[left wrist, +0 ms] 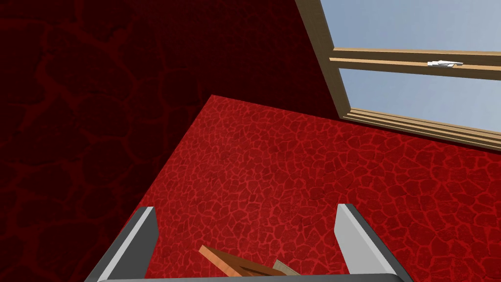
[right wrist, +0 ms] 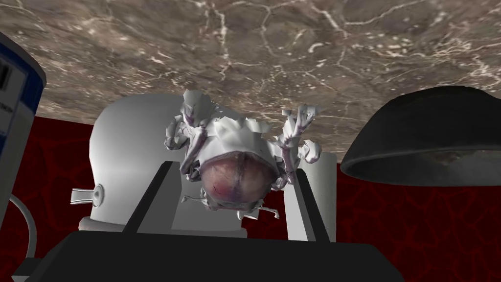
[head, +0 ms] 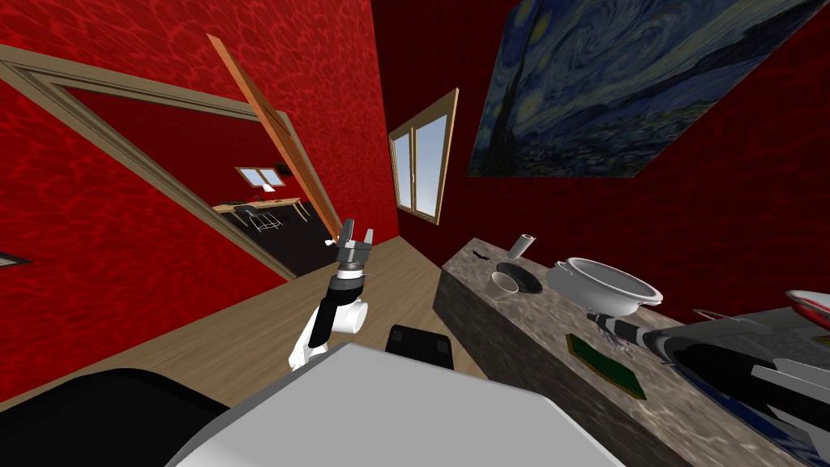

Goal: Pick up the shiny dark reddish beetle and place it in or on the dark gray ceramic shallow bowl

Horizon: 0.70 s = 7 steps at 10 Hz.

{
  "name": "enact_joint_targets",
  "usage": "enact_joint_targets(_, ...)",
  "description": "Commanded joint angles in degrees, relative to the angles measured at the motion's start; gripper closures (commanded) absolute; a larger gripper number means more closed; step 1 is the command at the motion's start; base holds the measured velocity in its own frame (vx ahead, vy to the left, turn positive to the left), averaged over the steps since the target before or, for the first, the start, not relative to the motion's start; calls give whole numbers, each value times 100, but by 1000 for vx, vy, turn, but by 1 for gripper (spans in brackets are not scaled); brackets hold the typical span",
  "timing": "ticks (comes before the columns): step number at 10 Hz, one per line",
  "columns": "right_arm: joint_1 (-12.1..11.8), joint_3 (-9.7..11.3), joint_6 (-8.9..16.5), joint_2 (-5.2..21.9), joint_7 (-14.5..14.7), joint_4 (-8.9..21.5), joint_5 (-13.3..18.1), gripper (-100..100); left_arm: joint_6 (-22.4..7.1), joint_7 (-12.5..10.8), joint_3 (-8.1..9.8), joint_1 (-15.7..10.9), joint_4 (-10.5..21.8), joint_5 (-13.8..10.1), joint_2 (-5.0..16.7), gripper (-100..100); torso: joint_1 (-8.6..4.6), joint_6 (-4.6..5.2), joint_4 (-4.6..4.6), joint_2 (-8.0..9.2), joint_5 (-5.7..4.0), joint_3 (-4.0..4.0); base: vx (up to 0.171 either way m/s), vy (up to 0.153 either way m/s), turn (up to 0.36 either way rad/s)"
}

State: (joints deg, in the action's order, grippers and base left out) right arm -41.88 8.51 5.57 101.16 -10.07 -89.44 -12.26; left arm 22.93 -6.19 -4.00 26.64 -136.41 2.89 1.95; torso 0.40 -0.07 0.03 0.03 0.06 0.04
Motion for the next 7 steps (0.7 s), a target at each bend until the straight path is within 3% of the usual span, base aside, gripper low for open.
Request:
enact_joint_targets(1, 209, 208, -34, 22, 11, -3, -7, 100, 0, 0, 0, 0, 0, 0, 0, 0, 0, 0, 0, 0, 0, 0, -36, -6, 3)
enact_joint_targets(5, 109, 229, -85, 523, -183, -353, -31, 100, 0, 0, 0, 0, 0, 0, 0, 0, 3, 1, -5, -19, 4, -12, -12, -11, -22)
enact_joint_targets(7, 86, 270, -66, 660, -236, -362, -112, 100, 0, 0, 0, 1, 0, 0, 0, 0, 17, -1, -12, -52, 8, -30, 82, 31, 12)
